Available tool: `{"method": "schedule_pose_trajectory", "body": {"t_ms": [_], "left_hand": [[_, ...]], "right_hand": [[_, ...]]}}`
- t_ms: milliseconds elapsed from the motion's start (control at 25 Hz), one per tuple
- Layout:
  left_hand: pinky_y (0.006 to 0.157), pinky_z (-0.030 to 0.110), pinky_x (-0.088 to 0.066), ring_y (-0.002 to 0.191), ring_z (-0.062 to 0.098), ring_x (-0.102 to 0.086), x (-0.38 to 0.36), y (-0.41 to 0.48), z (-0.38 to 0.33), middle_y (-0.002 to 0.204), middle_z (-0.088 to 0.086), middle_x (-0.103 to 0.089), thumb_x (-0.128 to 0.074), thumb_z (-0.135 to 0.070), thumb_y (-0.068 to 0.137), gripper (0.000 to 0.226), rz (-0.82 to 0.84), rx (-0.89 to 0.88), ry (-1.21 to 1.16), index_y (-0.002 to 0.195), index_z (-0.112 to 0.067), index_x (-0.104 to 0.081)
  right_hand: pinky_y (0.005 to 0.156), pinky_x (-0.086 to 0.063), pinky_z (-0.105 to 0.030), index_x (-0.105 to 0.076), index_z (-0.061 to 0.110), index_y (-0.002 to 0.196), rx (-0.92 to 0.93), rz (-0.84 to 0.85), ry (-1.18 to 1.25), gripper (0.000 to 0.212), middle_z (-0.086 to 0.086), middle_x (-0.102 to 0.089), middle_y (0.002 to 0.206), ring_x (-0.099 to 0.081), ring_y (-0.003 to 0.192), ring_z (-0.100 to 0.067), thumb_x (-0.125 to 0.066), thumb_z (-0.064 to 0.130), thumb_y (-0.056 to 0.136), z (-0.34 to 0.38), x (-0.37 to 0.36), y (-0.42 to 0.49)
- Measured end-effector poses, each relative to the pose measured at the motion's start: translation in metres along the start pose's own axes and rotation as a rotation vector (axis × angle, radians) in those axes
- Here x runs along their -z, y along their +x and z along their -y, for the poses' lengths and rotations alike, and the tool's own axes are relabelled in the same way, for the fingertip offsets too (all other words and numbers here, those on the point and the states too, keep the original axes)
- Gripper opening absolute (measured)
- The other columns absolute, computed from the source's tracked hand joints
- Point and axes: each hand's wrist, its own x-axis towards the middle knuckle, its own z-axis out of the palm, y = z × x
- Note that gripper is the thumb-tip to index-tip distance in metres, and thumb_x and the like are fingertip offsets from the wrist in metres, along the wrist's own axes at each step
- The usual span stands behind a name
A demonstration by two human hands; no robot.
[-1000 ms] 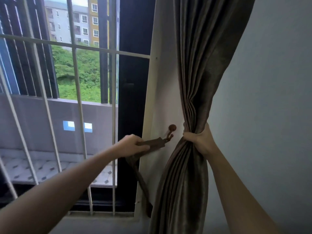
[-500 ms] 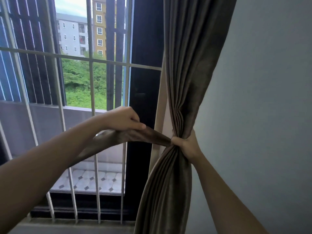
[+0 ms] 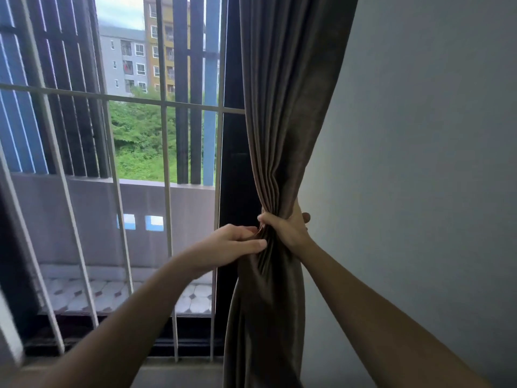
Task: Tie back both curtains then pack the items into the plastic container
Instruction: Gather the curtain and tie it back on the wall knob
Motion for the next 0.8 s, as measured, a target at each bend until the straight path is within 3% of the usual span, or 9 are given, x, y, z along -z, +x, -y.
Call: {"method": "schedule_pose_trajectory", "body": {"t_ms": [120, 280, 360, 440, 480, 560, 640, 720, 800], "left_hand": [[0.08, 0.019, -0.051, 0.093, 0.013, -0.066, -0.027, 0.003, 0.004, 0.1, 0.003, -0.068, -0.055, -0.022, 0.093, 0.029, -0.084, 0.003, -0.254, 0.105, 0.002, -0.066], [0.076, 0.012, -0.047, 0.096, 0.002, -0.061, -0.057, 0.001, -0.006, 0.108, -0.005, -0.063, -0.055, -0.026, 0.093, 0.017, -0.169, 0.014, -0.403, 0.094, -0.015, -0.068], [0.09, 0.011, -0.035, 0.127, 0.001, -0.035, -0.07, 0.005, -0.006, 0.14, -0.009, -0.039, -0.055, -0.034, 0.092, 0.015, -0.248, 0.029, -0.252, 0.087, -0.024, -0.066], [0.11, 0.032, -0.027, 0.145, 0.019, -0.001, -0.081, 0.012, -0.005, 0.158, 0.003, -0.006, -0.056, -0.042, 0.089, 0.022, -0.33, 0.041, -0.12, 0.088, -0.022, -0.068], [0.114, 0.039, -0.024, 0.146, 0.024, 0.002, -0.085, 0.015, -0.007, 0.159, 0.005, 0.001, -0.056, -0.043, 0.089, 0.025, -0.362, 0.036, -0.098, 0.089, -0.021, -0.068], [0.109, 0.035, -0.032, 0.14, 0.029, -0.023, -0.09, 0.024, -0.009, 0.156, 0.005, -0.015, -0.056, -0.041, 0.09, 0.028, -0.447, -0.018, -0.061, 0.085, -0.016, -0.068], [0.099, 0.028, -0.04, 0.12, 0.022, -0.044, -0.092, 0.032, -0.012, 0.142, 0.005, -0.034, -0.057, -0.041, 0.088, 0.027, -0.54, -0.066, 0.006, 0.076, -0.019, -0.066], [0.102, 0.037, -0.038, 0.12, 0.024, -0.038, -0.091, 0.04, -0.014, 0.142, 0.005, -0.03, -0.055, -0.048, 0.087, 0.026, -0.561, -0.004, 0.095, 0.073, -0.027, -0.063], [0.106, 0.048, -0.03, 0.125, 0.028, -0.027, -0.091, 0.045, -0.014, 0.145, 0.005, -0.023, -0.047, -0.046, 0.088, 0.026, -0.532, 0.08, 0.172, 0.076, -0.027, -0.06]], "right_hand": [[0.075, -0.051, -0.018, -0.037, 0.017, 0.131, -0.027, -0.061, -0.042, 0.072, 0.002, -0.054, 0.111, -0.058, 0.098, -0.014, -0.076, 0.012, 0.071, 0.019, -0.001, 0.0], [0.074, -0.049, -0.015, -0.033, 0.017, 0.134, 0.027, -0.131, -0.085, 0.082, 0.007, -0.051, 0.109, -0.054, 0.09, -0.005, -0.079, 0.015, 0.066, 0.05, -0.003, 0.012], [0.076, -0.05, -0.02, -0.035, 0.017, 0.133, -0.004, -0.114, -0.109, 0.082, 0.006, -0.052, 0.111, -0.055, 0.092, -0.008, -0.079, 0.021, 0.065, 0.064, -0.002, 0.019], [0.082, -0.055, -0.032, -0.042, 0.018, 0.129, -0.053, -0.102, -0.093, 0.079, 0.001, -0.059, 0.11, -0.06, 0.096, -0.016, -0.078, 0.028, 0.059, 0.075, -0.001, 0.022], [0.081, -0.056, -0.035, -0.046, 0.018, 0.125, -0.08, -0.091, -0.087, 0.075, -0.001, -0.062, 0.107, -0.061, 0.095, -0.019, -0.076, 0.03, 0.058, 0.081, -0.002, 0.022], [0.073, -0.055, -0.033, -0.053, 0.015, 0.118, -0.141, -0.046, -0.066, 0.059, -0.003, -0.064, 0.095, -0.063, 0.088, -0.022, -0.073, 0.026, 0.063, 0.091, 0.0, 0.02], [0.063, -0.052, -0.027, -0.058, 0.013, 0.106, -0.183, 0.026, -0.039, 0.036, -0.003, -0.063, 0.084, -0.062, 0.078, -0.019, -0.07, 0.019, 0.073, 0.1, 0.003, 0.018], [0.06, -0.05, -0.024, -0.058, 0.017, 0.089, -0.217, 0.059, -0.013, 0.015, -0.002, -0.061, 0.079, -0.06, 0.072, -0.015, -0.067, 0.016, 0.078, 0.105, 0.006, 0.017], [0.062, -0.049, -0.024, -0.054, 0.022, 0.082, -0.237, 0.052, 0.004, 0.012, -0.001, -0.06, 0.08, -0.058, 0.075, -0.015, -0.066, 0.018, 0.08, 0.106, 0.006, 0.017]]}}
